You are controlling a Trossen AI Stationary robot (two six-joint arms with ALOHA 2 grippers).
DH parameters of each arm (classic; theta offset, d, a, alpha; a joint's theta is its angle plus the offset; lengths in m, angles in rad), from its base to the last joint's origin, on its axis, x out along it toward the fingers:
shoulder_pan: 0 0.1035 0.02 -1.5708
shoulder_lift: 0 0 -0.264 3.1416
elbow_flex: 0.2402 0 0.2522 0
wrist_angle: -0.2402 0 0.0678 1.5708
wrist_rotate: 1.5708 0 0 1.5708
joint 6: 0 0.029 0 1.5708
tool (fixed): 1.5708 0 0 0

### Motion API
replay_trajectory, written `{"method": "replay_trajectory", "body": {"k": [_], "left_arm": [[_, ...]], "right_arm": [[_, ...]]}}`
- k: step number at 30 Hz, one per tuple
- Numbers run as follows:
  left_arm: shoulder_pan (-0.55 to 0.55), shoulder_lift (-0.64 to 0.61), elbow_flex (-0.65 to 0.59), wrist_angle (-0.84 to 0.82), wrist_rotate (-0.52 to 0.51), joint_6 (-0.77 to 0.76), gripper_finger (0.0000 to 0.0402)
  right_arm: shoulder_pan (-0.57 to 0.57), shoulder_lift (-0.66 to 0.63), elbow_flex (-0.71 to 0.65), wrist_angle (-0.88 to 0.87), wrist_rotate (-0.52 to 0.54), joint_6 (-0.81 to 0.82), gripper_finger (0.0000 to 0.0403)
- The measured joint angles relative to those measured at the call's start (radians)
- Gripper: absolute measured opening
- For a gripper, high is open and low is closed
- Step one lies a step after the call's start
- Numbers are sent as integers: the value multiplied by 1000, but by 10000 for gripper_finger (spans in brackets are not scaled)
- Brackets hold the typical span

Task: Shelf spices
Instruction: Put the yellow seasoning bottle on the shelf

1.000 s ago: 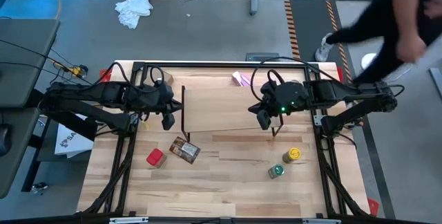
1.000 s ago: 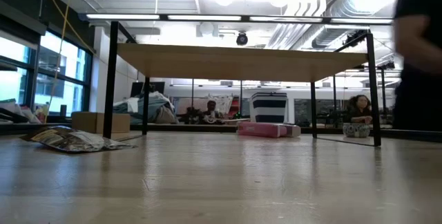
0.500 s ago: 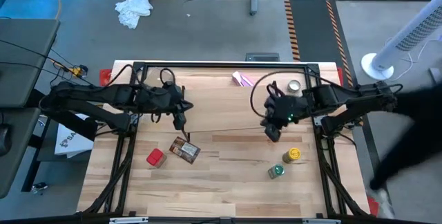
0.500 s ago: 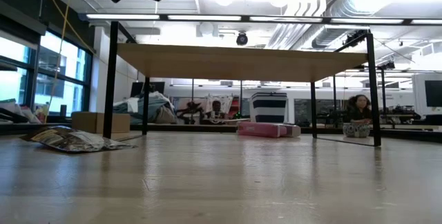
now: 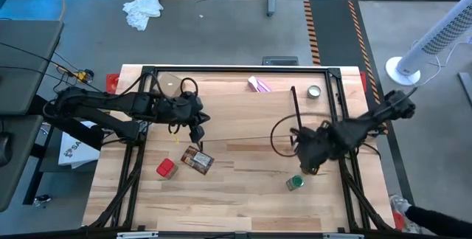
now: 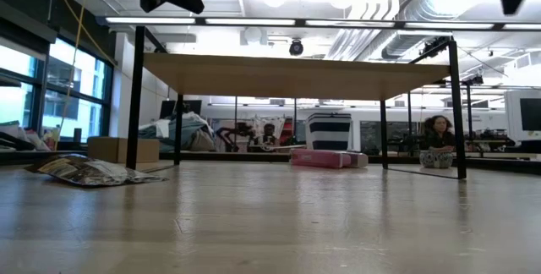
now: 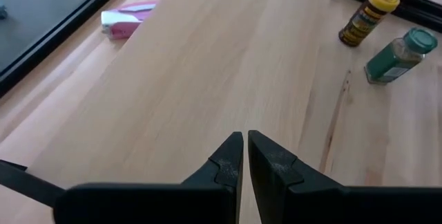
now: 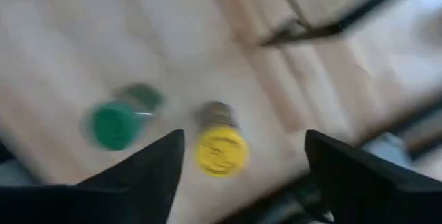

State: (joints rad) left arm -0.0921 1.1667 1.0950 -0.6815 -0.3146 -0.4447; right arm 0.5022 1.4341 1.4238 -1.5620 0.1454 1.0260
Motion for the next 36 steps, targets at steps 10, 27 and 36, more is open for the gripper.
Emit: {"method": "replay_trajectory", "body": {"k": [10,27,36], "left_arm": [[3,0,0,-1,-1,-35,21],[7,0,0,-3,17,-78,21],[24,0,0,-2,13,-87,21]], "right_arm": [[21,63,-204,82,-156,256,318],[22,-211,-576,493,-202,677,318],[22,-178,-609,524,-210,679,318]]}}
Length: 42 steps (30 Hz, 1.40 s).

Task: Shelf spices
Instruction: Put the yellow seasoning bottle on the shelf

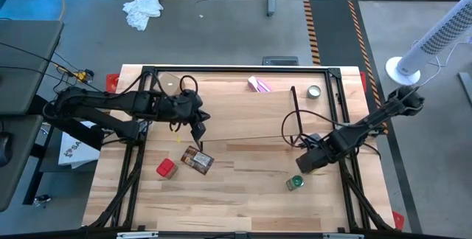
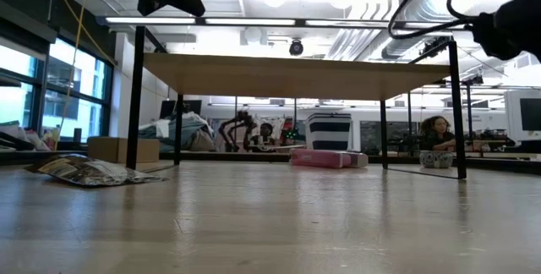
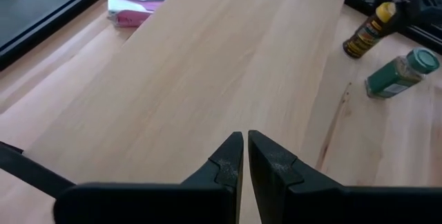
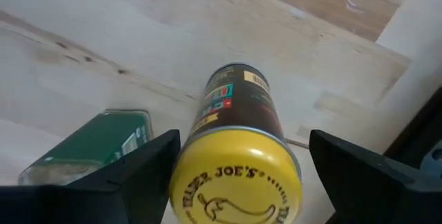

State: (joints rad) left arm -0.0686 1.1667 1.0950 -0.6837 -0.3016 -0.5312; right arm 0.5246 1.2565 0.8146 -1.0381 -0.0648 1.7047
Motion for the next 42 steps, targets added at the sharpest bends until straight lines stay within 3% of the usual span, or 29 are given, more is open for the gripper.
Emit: {"method": "replay_trajectory", "body": {"k": [11,14,18,21,26,33,39,42], "left_arm": [[10,0,0,0,2,0,21],[10,0,0,0,2,0,21],[10,0,0,0,2,0,21],[10,0,0,0,3,-8,21],[10,0,0,0,4,-15,21],[10,0,0,-1,4,8,21],[10,0,0,-1,3,7,21],[10,0,0,0,1,-11,21]], "right_arm": [[0,113,0,54,-24,-2,312],[0,116,0,51,-23,12,277],[0,117,3,44,-22,22,197],[0,118,34,2,-26,-4,196],[0,118,209,-210,9,-84,196],[-13,117,558,-493,134,-155,196],[-120,121,756,-532,228,-258,196],[-220,152,804,-533,245,-397,196]]}}
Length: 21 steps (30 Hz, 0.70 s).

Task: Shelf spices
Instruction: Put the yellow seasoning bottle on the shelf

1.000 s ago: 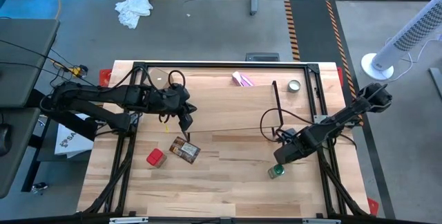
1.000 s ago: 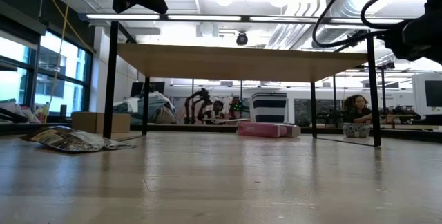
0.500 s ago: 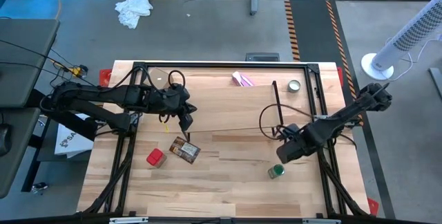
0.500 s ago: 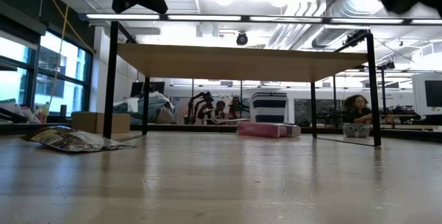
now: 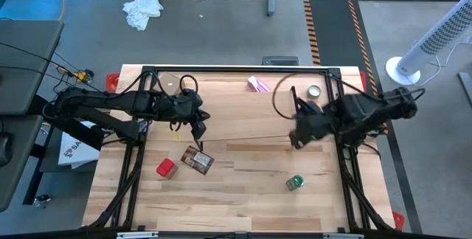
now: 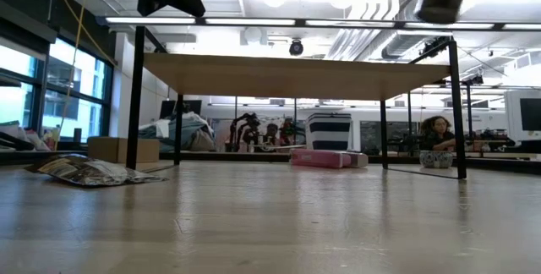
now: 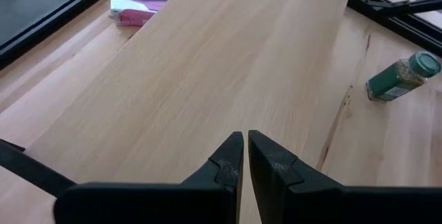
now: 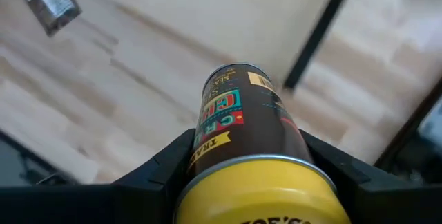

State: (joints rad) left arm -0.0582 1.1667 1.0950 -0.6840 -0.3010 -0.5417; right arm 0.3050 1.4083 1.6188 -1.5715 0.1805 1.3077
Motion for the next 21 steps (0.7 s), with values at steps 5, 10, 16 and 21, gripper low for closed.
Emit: {"method": "replay_trajectory", "body": {"k": [5,10,16,21], "left_arm": [[0,0,0,1,0,-7,21],[0,0,0,1,-1,-29,21],[0,0,0,1,-1,-44,21],[0,0,0,1,-1,-58,21]], "right_arm": [[-188,95,37,-1,-43,-294,196],[-330,207,110,1,-58,-525,196],[-433,297,191,2,-123,-658,196],[-483,309,176,-2,-140,-692,201]]}}
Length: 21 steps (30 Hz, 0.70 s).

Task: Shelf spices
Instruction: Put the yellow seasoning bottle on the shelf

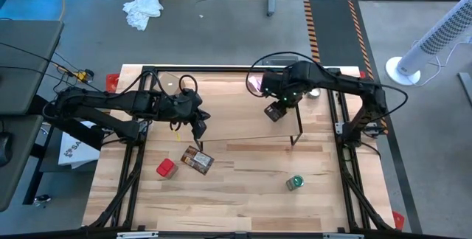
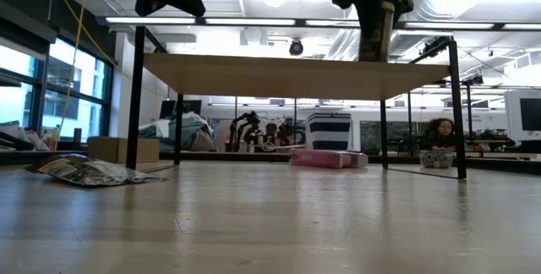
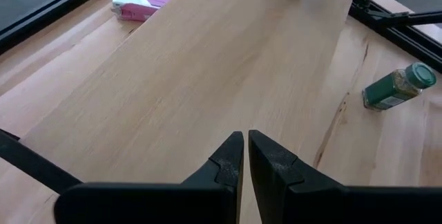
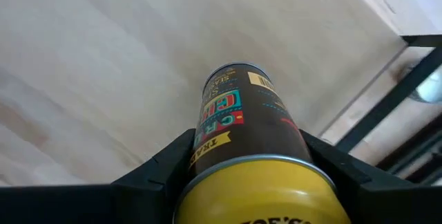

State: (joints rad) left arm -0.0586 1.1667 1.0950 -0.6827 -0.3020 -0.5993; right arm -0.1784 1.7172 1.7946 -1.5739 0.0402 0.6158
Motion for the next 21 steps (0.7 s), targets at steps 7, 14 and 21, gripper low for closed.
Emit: {"method": "replay_trajectory", "body": {"k": [7,14,21], "left_arm": [[0,0,0,0,-2,-2,21],[0,0,0,0,-9,-1,21],[0,0,0,-2,-9,0,21]], "right_arm": [[-14,0,-8,3,-23,-22,282],[-17,-1,-8,3,-50,-37,297],[-31,-33,55,2,-49,-64,298]]}}
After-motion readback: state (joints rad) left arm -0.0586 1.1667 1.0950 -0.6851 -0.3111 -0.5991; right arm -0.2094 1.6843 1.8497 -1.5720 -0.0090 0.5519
